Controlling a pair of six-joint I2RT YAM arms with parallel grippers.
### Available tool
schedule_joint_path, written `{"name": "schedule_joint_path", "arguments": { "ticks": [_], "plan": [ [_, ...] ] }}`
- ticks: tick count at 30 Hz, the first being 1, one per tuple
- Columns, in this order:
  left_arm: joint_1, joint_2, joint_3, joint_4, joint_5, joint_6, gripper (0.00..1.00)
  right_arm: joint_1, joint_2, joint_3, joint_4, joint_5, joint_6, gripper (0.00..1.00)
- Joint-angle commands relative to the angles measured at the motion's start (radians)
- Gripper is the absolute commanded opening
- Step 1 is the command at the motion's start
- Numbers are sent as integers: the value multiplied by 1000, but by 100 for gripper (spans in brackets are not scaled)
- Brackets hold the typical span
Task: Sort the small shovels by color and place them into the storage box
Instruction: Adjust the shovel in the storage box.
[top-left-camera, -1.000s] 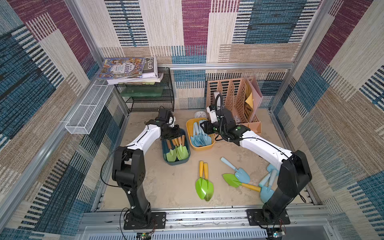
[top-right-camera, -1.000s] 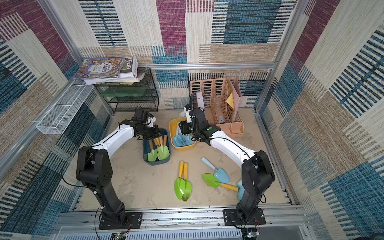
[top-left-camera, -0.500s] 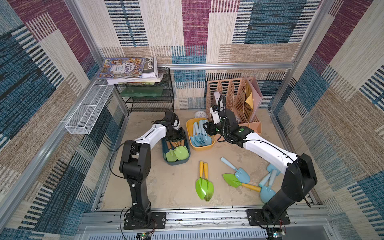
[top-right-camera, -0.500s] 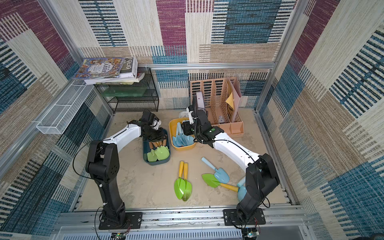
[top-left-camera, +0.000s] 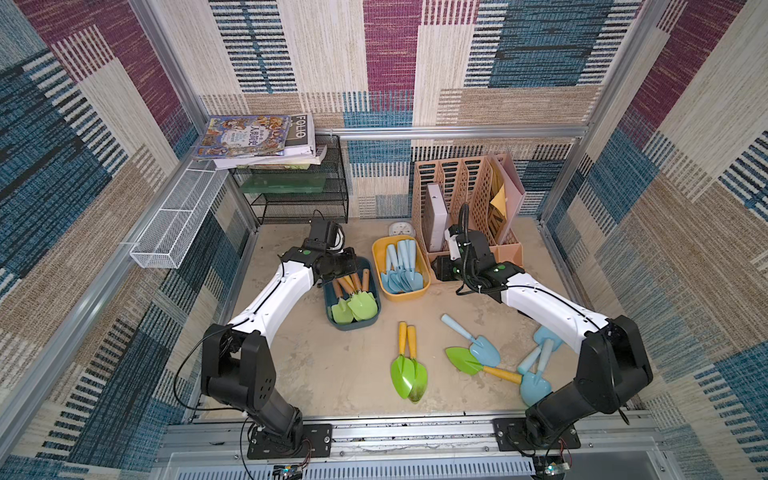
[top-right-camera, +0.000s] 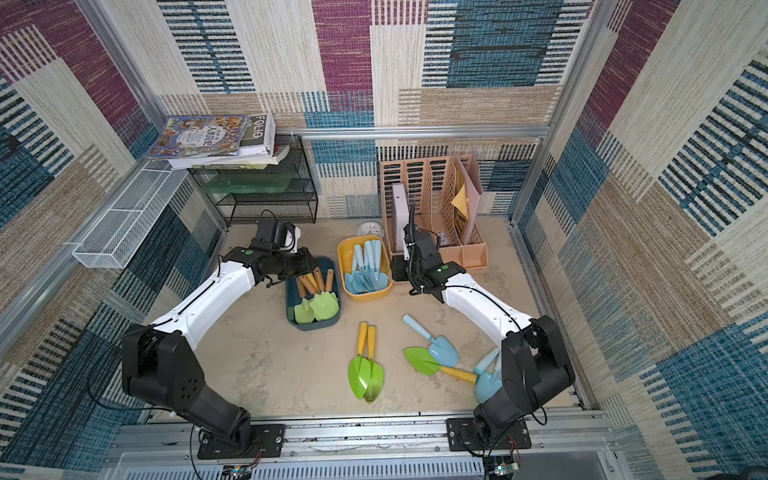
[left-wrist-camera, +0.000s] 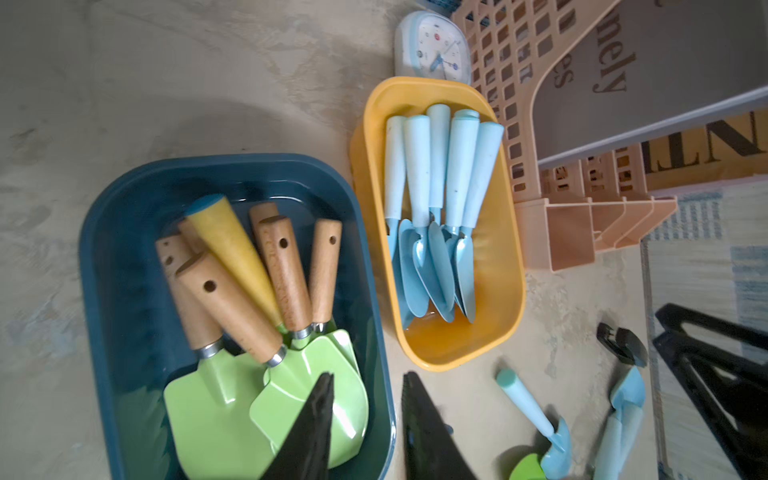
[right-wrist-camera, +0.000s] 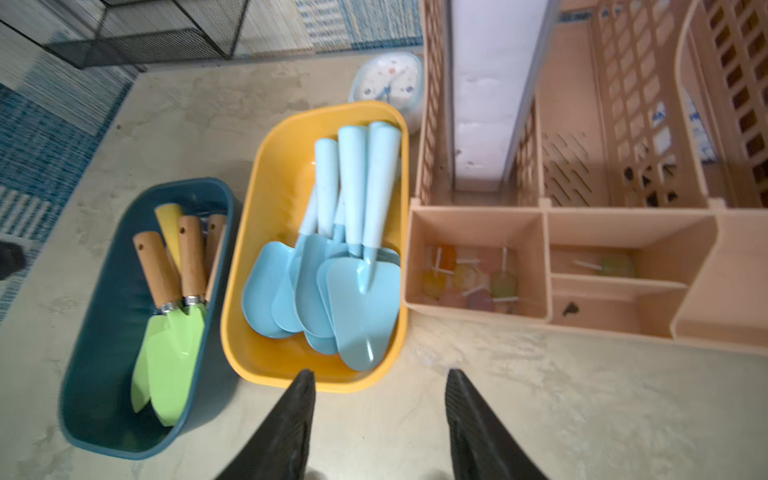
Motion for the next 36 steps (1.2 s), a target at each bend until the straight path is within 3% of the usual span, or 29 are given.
{"name": "schedule_joint_path", "arguments": {
  "ticks": [1, 9, 21, 36],
  "plan": [
    [1, -42, -48, 31, -113, -38, 31, 4, 4, -17, -97, 19, -31, 54],
    [1, -77, -93, 0, -202, -68, 34, 75, 70, -28, -261, 104, -96, 56],
    [1, -77, -115, 4, -203, -88, 36, 99, 116, -63, -350, 132, -101, 64],
    [1, -65, -114, 14, -188, -92, 37, 126, 85, -181, -423, 166, 2, 64]
  ]
}}
